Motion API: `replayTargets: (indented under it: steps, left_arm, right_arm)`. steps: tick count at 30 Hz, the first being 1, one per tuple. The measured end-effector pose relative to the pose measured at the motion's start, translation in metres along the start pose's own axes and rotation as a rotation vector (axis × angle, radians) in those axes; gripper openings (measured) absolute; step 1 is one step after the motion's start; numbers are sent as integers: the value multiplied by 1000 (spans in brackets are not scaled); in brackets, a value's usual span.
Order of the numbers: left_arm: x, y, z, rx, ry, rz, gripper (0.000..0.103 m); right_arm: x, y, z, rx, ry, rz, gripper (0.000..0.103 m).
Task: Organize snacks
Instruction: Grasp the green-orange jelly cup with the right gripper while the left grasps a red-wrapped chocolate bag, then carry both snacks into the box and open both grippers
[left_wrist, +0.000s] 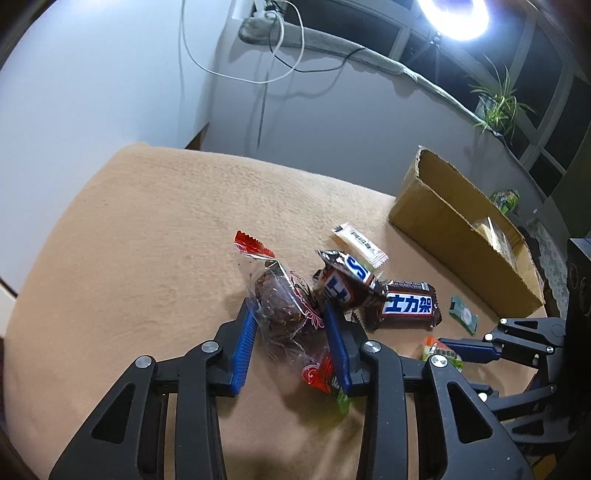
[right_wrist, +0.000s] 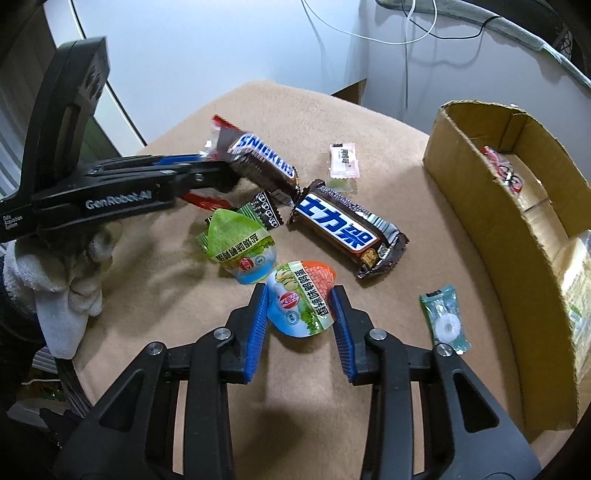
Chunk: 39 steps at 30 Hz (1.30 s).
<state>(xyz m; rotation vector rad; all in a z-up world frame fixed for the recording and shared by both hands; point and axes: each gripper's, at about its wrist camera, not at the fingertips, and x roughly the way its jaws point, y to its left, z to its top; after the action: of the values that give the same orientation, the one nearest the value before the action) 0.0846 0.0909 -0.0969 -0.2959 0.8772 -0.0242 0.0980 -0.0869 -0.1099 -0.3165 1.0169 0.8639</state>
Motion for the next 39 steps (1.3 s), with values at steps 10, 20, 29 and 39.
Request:
replayTargets:
  steps: [10, 20, 29, 39]
  left_arm:
    - [-41, 1, 8, -14, -86, -16, 35]
    - [-55, -42, 32, 46, -154, -88, 35]
    - [-50, -83, 58, 108, -171, -142, 35]
    - [-20, -126, 80, 156, -141, -182, 35]
  right_arm:
    - [-45, -17, -2, 28, -78, -20, 35]
    - [-99, -59, 13, 80, -170, -80, 35]
    - [-124, -104, 27, 131, -199, -141, 35]
    - [-120, -157, 44, 205, -196, -170, 35]
